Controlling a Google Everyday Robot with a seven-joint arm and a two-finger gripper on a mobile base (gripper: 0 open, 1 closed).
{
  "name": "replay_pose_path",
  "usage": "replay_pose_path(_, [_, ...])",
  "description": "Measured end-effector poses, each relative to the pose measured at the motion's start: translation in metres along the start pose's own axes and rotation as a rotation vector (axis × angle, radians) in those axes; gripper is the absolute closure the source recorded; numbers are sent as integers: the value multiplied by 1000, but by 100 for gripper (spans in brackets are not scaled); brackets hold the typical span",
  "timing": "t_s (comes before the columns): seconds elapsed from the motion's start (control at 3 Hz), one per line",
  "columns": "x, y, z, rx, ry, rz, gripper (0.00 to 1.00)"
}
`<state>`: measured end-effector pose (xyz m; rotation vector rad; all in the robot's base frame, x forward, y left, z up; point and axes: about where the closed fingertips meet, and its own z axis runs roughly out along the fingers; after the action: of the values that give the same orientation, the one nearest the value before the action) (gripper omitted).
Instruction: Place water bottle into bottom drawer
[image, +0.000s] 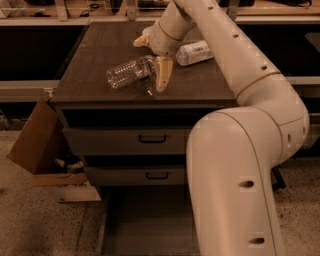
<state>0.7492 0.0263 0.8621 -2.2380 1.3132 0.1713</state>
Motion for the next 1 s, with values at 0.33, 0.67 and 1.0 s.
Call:
replay_pose_path(0.33, [-8,-5,16,-15,-27,-12,0])
replay_pose_path(0.67, [-11,-6,25,-20,-53,-4,17])
replay_pose_path(1.0, [-13,-4,26,-13,-82,13,40])
